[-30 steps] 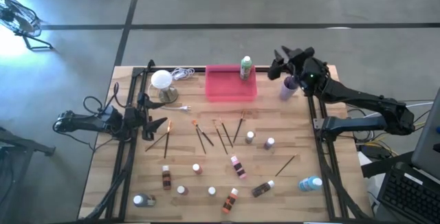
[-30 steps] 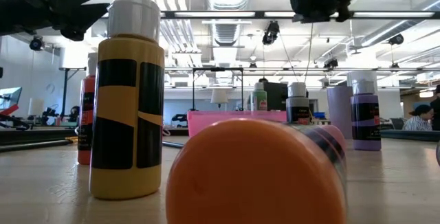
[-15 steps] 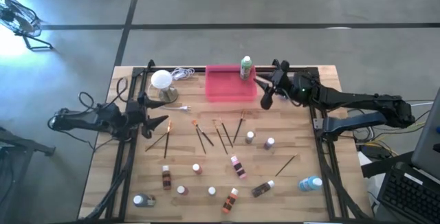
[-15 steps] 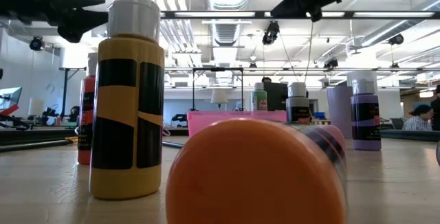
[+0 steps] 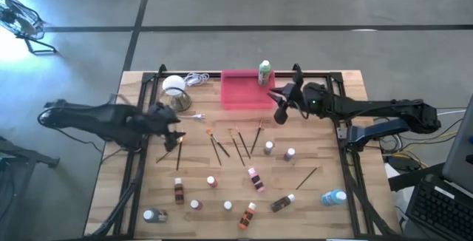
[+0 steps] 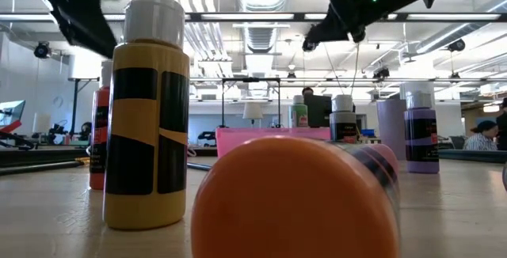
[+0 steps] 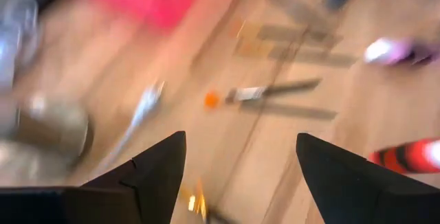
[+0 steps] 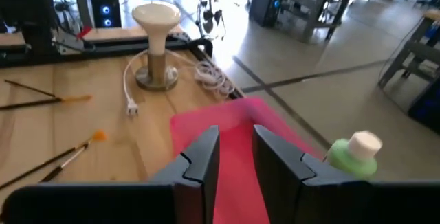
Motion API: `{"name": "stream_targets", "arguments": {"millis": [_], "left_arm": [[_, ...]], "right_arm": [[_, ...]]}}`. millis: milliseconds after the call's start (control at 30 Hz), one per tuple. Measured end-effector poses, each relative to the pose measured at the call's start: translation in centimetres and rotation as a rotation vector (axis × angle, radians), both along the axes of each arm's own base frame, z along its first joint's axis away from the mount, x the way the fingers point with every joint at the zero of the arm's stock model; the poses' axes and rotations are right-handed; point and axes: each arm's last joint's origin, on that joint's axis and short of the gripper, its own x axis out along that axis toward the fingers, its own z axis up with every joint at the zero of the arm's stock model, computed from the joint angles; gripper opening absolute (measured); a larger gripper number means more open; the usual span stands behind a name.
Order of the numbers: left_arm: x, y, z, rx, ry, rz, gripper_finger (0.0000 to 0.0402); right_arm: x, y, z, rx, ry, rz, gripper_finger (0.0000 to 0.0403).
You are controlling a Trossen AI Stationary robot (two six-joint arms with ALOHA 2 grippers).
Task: Pick & Place Paint Supplies
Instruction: Put the black gold paint brush into the violet cup
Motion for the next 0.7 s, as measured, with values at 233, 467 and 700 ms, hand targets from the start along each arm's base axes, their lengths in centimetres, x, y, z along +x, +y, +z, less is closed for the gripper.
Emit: {"name": "stream_targets", "arguments": {"millis": [233,467,700], "left_arm": [[2.8,-0.7,-1.4,-0.110,0.183,0.033,0.0282],[2.4,-0.9,-1.4,-0.117,0.415,0.030,0.0282],[1.3,-0.8,-2.1,-0.118,0.449,0.035,0.0282]], "right_arm": [[-0.4,0.3,-1.8,0.040,0.034,-0.003,0.0112],[-0.6,0.6,-2.7,0.036,0.005,0.008,0.0126],[-0.5,0.6,-2.5,0.019,-0.021,0.013,0.0134]]}}
